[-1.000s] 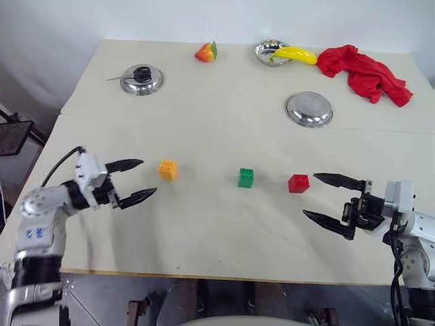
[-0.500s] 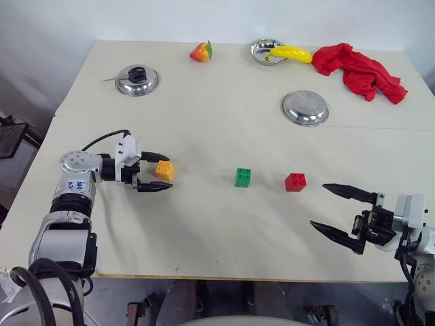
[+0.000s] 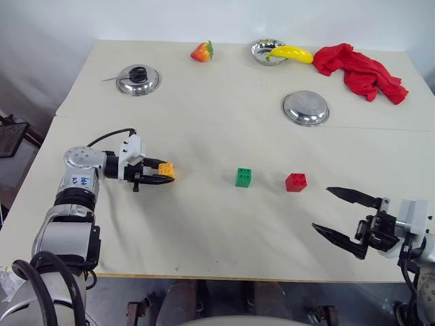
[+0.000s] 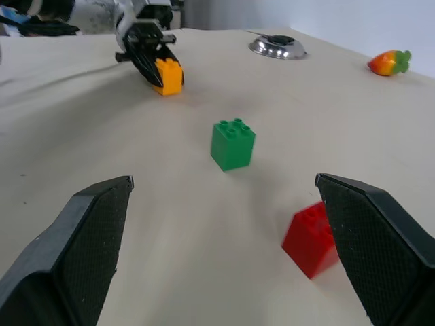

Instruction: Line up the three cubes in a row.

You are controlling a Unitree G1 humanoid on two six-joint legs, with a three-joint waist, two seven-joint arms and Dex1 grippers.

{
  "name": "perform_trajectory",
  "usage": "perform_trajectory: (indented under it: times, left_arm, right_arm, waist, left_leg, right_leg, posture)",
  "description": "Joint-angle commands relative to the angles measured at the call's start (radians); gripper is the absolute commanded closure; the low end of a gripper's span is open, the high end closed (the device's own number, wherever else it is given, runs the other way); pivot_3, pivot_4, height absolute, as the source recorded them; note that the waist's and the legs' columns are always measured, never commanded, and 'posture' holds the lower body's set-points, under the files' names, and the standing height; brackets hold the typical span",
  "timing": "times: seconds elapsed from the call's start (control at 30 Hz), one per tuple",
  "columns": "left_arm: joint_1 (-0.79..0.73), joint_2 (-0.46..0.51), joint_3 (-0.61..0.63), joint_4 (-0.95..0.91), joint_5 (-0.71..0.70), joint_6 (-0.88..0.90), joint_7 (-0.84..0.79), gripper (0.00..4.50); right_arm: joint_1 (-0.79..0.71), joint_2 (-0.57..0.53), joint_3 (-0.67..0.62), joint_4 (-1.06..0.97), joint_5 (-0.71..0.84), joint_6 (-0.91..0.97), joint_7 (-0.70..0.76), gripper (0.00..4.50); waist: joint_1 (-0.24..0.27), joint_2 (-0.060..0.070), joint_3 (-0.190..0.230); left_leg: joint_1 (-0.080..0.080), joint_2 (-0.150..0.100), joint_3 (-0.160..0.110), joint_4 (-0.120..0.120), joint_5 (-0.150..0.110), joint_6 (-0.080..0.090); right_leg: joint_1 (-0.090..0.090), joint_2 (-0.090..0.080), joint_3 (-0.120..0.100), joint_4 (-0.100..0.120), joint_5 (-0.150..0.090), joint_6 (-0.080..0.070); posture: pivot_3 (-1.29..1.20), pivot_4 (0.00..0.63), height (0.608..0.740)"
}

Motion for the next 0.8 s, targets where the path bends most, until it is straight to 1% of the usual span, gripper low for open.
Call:
perform_trajectory:
  times: [0.03, 0.1, 0.2, 0.4, 0.53, 0.8]
  left_arm:
    - [-0.041, -0.072, -0.036, -0.143, -0.042, 0.084, -0.098, 2.95]
    - [-0.046, -0.118, -0.068, -0.173, -0.027, 0.108, -0.076, 2.95]
    - [-0.074, -0.183, -0.122, -0.113, 0.041, 0.075, -0.008, 2.95]
    - [-0.123, -0.18, -0.138, 0.016, 0.093, 0.035, 0.006, 2.95]
    - [-0.141, -0.171, -0.134, 0.084, 0.121, 0.004, 0.036, 2.95]
    - [-0.147, -0.151, -0.117, 0.16, 0.147, -0.034, 0.091, 2.95]
  right_arm:
    - [0.03, -0.022, -0.073, 0.005, 0.013, -0.019, 0.02, 0.0]
    - [0.046, -0.023, -0.091, 0.014, 0.01, -0.021, 0.025, 0.0]
    - [0.07, -0.019, -0.11, 0.02, 0.005, -0.028, 0.03, 0.0]
    - [0.092, -0.003, -0.114, -0.036, 0.014, -0.019, -0.004, 0.0]
    - [0.107, 0.009, -0.114, -0.047, 0.012, -0.026, -0.014, 0.0]
    - [0.109, 0.017, -0.102, -0.043, 0.001, -0.038, -0.015, 0.0]
  waist:
    - [0.012, 0.0, 0.0]
    - [0.012, -0.001, 0.0]
    - [0.011, -0.001, 0.0]
    - [-0.009, -0.002, 0.0]
    - [-0.008, -0.002, 0.0]
    - [-0.002, -0.002, 0.0]
  left_leg:
    - [0.0, 0.0, 0.0, 0.001, 0.0, 0.0]
    - [-0.001, -0.001, -0.001, 0.001, 0.0, 0.001]
    - [-0.001, -0.004, 0.0, 0.001, -0.001, 0.001]
    - [-0.001, -0.002, 0.002, 0.001, 0.0, 0.0]
    - [-0.001, 0.001, 0.001, 0.002, 0.0, 0.0]
    - [-0.001, 0.001, 0.001, 0.002, 0.0, 0.001]
  right_leg:
    - [0.0, 0.0, 0.0, 0.0, 0.0, 0.0]
    - [0.001, 0.0, 0.0, 0.0, 0.0, 0.001]
    - [0.001, 0.0, 0.0, -0.001, 0.0, 0.001]
    - [0.0, 0.002, 0.0, -0.002, 0.0, 0.001]
    - [0.0, 0.001, 0.0, -0.001, 0.0, 0.001]
    - [0.0, 0.0, 0.0, -0.001, 0.001, 0.001]
  posture:
    - [0.0, 0.15, 0.74]
    - [0.0, 0.15, 0.74]
    - [0.0, 0.15, 0.74]
    - [0.0, 0.15, 0.74]
    - [0.0, 0.15, 0.74]
    - [0.0, 0.15, 0.74]
